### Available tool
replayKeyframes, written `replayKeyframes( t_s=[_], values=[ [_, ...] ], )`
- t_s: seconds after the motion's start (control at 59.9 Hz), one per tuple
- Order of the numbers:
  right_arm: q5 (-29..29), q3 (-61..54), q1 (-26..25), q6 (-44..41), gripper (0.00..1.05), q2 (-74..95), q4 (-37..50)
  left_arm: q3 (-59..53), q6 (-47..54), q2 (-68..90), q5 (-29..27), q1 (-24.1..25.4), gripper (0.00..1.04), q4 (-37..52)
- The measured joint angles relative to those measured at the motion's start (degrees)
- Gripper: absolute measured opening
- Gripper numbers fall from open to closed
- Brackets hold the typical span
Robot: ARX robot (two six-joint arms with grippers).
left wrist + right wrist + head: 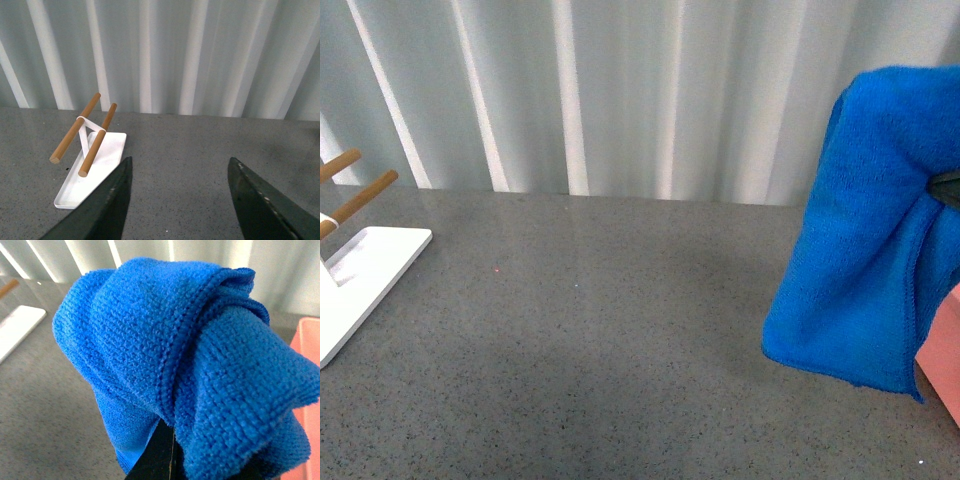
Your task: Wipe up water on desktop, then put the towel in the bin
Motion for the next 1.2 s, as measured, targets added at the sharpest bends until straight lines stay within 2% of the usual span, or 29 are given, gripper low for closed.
replayKeyframes(
  t_s=[0.15, 0.234, 0.368, 0.568, 0.702, 0.835, 0.902, 1.203],
  values=[
    [5.42, 5.9, -0.35, -1.27, 0.04, 8.46, -6.62, 0.0, 0.0, 0.0, 0.0, 0.0, 0.86, 0.0],
    [6.4, 9.38, -0.44, -1.4, 0.04, 13.31, -9.09, 0.0, 0.04, 0.0, 0.0, 0.0, 0.99, 0.0],
    [6.32, 16.04, 0.85, -1.95, 0.04, 21.68, -14.16, 0.0, 0.02, 0.0, 0.0, 0.0, 0.98, 0.0],
    [4.13, 23.78, 6.36, -1.97, 0.04, 31.47, -19.47, 0.0, 0.02, 0.0, 0.0, 0.0, 0.98, 0.0],
    [6.71, 26.01, 8.68, -3.48, 0.04, 35.89, -22.77, 0.0, 0.02, 0.0, 0.0, 0.0, 0.98, 0.0],
    [7.56, 26.1, 8.72, -4.02, 0.04, 42.16, -23.52, 0.0, 0.02, 0.0, 0.0, 0.0, 0.98, 0.0],
    [5.7, 26.08, 8.48, -3.41, 0.04, 44.48, -23.08, 0.0, 0.02, 0.0, 0.0, 0.0, 0.98, 0.0],
    [5.27, 26.53, 6.8, -2.25, 0.04, 46.4, -21.46, 0.0, 0.02, 0.0, 0.0, 0.0, 0.98, 0.0]
  ],
)
